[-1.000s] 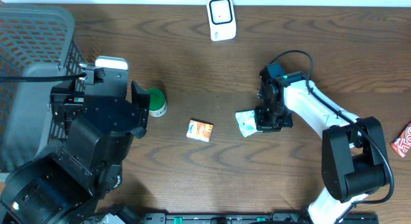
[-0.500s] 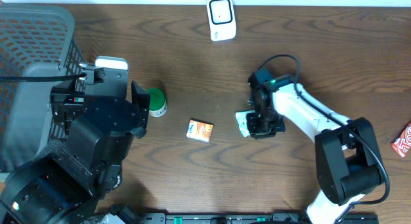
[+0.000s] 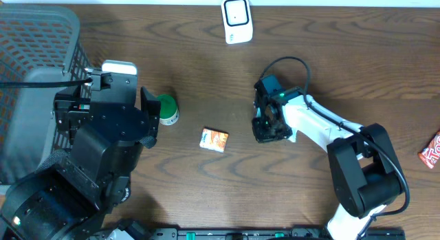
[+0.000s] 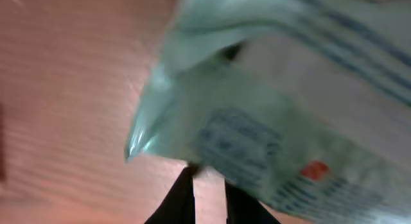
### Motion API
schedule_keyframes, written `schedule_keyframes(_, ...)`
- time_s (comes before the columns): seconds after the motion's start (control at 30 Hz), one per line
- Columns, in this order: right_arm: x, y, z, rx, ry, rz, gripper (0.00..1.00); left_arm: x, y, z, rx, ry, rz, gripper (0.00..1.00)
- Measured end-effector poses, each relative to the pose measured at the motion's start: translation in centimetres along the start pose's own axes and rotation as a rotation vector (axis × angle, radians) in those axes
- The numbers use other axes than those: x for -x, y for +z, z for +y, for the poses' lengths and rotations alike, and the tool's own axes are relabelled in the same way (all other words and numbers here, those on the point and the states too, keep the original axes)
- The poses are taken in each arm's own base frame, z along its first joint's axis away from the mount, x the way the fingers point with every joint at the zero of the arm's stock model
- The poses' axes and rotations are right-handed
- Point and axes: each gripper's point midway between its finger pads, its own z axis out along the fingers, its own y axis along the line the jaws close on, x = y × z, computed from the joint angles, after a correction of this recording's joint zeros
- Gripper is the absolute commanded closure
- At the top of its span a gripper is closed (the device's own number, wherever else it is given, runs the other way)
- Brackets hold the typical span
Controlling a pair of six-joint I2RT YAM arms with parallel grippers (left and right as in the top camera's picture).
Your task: Scan the item barcode
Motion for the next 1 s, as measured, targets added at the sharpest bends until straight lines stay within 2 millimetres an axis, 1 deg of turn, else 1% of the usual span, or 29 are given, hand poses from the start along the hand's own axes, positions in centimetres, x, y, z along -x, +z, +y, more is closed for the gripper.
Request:
schedule_keyframes(0.1, 1.9, 0.0, 0.0, 0.008, -0.002, -0.073, 0.9, 0.0, 0.0, 0.0, 0.0, 0.0, 0.0, 0.02)
schedule_keyframes(0.13, 2.8, -0.1, -0.1, 0.008, 0.003, -0.107, 0.89, 0.0, 0.0, 0.0, 0.0, 0.0, 0.0, 0.02)
schedule_keyframes(0.17, 3.1, -0.1, -0.2, 0.008, 0.004, -0.118, 0.85, 0.0, 0.0, 0.0, 0.0, 0.0, 0.0, 0.02)
schedule_keyframes(0.23, 4.3, -0.3, -0.5, 0.006, 0.01, -0.168, 0.78, 0.0, 0.0, 0.0, 0.0, 0.0, 0.0, 0.02)
schedule_keyframes(0.3, 5.4, -0.5, -0.8, 0.006, 0.016, -0.212, 0.74, 0.0, 0.0, 0.0, 0.0, 0.0, 0.0, 0.02)
schedule_keyframes(0.37, 6.1, -0.8, -1.2, 0.001, 0.027, -0.236, 0.67, 0.0, 0.0, 0.0, 0.0, 0.0, 0.0, 0.02)
schedule_keyframes(0.4, 6.3, -0.9, -1.2, 0.0, 0.028, -0.239, 0.58, 0.0, 0.0, 0.0, 0.0, 0.0, 0.0, 0.02)
schedule_keyframes(0.43, 6.4, -1.2, -1.3, 0.0, 0.032, -0.237, 0.44, 0.0, 0.0, 0.0, 0.0, 0.0, 0.0, 0.02)
schedule_keyframes(0.47, 6.5, -1.4, -1.4, 0.0, 0.035, -0.232, 0.25, 0.0, 0.0, 0.0, 0.0, 0.0, 0.0, 0.02)
schedule_keyframes(0.5, 6.4, -1.8, -1.3, 0.006, 0.037, -0.22, 0.11, 0.0, 0.0, 0.0, 0.0, 0.0, 0.0, 0.02)
schedule_keyframes(0.53, 6.4, -2.3, -1.2, 0.016, 0.041, -0.203, 0.01, 0.0, 0.0, 0.0, 0.0, 0.0, 0.0, 0.02)
schedule_keyframes(0.6, 6.6, -3.3, -0.5, 0.047, 0.04, -0.188, 0.01, 0.0, 0.0, 0.0, 0.0, 0.0, 0.0, 0.02)
schedule_keyframes(0.7, 6.4, -5.1, 1.0, 0.129, 0.039, -0.142, 0.01, 0.0, 0.0, 0.0, 0.0, 0.001, 0.001, 0.02)
schedule_keyframes(0.73, 6.2, -5.6, 1.5, 0.151, 0.034, -0.128, 0.09, 0.0, 0.0, 0.0, 0.0, 0.001, 0.001, 0.02)
schedule_keyframes(0.8, 6.0, -6.2, 1.9, 0.167, 0.013, -0.118, 0.16, 0.0, 0.0, 0.0, 0.0, 0.001, 0.001, 0.02)
schedule_keyframes(0.87, 5.9, -6.4, 2.0, 0.171, -0.008, -0.118, 0.31, 0.0, 0.0, 0.0, 0.0, 0.001, 0.001, 0.02)
schedule_keyframes(0.9, 5.9, -6.4, 2.0, 0.172, -0.008, -0.116, 0.34, 0.0, 0.0, 0.0, 0.0, 0.001, 0.001, 0.02)
schedule_keyframes(0.97, 5.9, -6.4, 1.7, 0.176, 0.035, -0.112, 0.27, 0.0, 0.0, 0.0, 0.0, 0.001, 0.001, 0.02)
schedule_keyframes(1.0, 5.8, -6.5, 1.3, 0.179, 0.081, -0.102, 0.26, 0.0, 0.0, 0.0, 0.0, 0.001, 0.001, 0.02)
